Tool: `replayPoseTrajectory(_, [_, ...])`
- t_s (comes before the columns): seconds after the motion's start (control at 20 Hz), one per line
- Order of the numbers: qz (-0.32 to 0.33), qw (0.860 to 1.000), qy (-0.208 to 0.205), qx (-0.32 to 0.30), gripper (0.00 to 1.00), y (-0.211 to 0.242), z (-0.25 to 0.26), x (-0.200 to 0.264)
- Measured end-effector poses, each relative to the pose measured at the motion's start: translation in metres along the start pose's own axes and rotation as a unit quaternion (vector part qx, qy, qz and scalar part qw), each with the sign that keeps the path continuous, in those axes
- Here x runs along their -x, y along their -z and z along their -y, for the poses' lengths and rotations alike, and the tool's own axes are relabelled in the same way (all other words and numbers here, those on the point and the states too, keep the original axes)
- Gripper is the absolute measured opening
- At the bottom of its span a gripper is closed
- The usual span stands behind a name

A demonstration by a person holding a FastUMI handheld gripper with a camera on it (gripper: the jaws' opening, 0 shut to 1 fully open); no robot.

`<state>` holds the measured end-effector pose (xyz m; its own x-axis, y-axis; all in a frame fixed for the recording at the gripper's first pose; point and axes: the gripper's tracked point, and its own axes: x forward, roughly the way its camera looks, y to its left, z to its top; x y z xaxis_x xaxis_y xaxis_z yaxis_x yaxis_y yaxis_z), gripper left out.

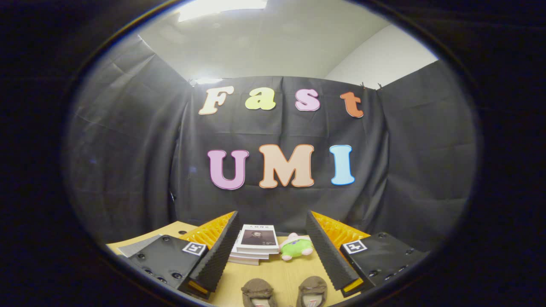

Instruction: Open the storage box then place both shoes into the box .Put the left shoe in first, then the right shoe, with the right side of both shoes facing outward in a uniform manner.

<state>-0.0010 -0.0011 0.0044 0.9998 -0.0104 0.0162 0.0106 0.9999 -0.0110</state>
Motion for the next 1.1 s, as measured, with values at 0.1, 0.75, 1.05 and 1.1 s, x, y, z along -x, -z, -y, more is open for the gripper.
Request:
replayPoseTrajectory(0.1, [0.0,1.0,0.002,-0.001,1.0,0.0,0.002,0.0])
replayPoseTrajectory(0.75, [-0.055,0.993,-0.089,-0.054,1.0,0.033,-0.035,0.007])
replayPoseTrajectory(1.05, [-0.155,0.964,-0.146,-0.16,1.0,0.084,-0.067,0.024])
replayPoseTrajectory(1.1, [-0.173,0.955,-0.154,-0.185,1.0,0.092,-0.071,0.026])
